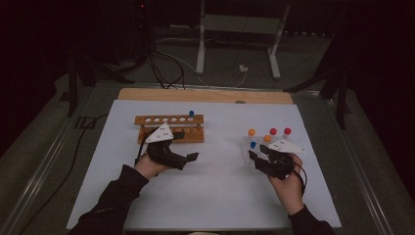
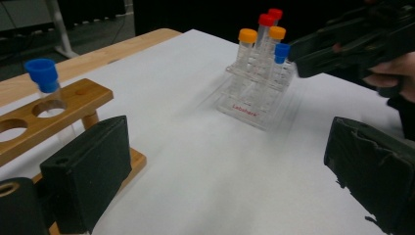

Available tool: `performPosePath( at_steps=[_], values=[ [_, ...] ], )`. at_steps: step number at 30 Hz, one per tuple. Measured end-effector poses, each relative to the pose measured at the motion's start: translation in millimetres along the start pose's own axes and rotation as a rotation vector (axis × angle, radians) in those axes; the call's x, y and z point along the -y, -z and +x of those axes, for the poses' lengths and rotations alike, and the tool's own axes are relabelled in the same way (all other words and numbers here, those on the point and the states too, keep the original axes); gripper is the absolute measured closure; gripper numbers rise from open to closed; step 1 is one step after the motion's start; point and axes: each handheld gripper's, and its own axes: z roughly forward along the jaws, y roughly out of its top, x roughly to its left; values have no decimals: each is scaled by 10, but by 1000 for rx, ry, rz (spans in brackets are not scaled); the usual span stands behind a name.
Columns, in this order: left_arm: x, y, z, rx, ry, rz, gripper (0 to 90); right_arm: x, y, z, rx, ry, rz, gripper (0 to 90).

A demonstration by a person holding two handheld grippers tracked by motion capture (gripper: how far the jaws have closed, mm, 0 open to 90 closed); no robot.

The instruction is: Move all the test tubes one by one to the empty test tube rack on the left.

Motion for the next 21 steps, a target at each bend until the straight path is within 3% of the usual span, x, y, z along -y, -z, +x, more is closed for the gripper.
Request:
performPosePath(
  at_steps=[5,11,21],
  values=[
    [-5,1,-21,10,-9,4,45,12,-70,-26,15,-6,13,638],
    [6,-17,-26,16,-10,11,45,12,-120,-53,-2,-15,23,725],
    [9,-6,-8,16,-6,7,45,3,-130,-41,-19,-12,19,769]
  ],
)
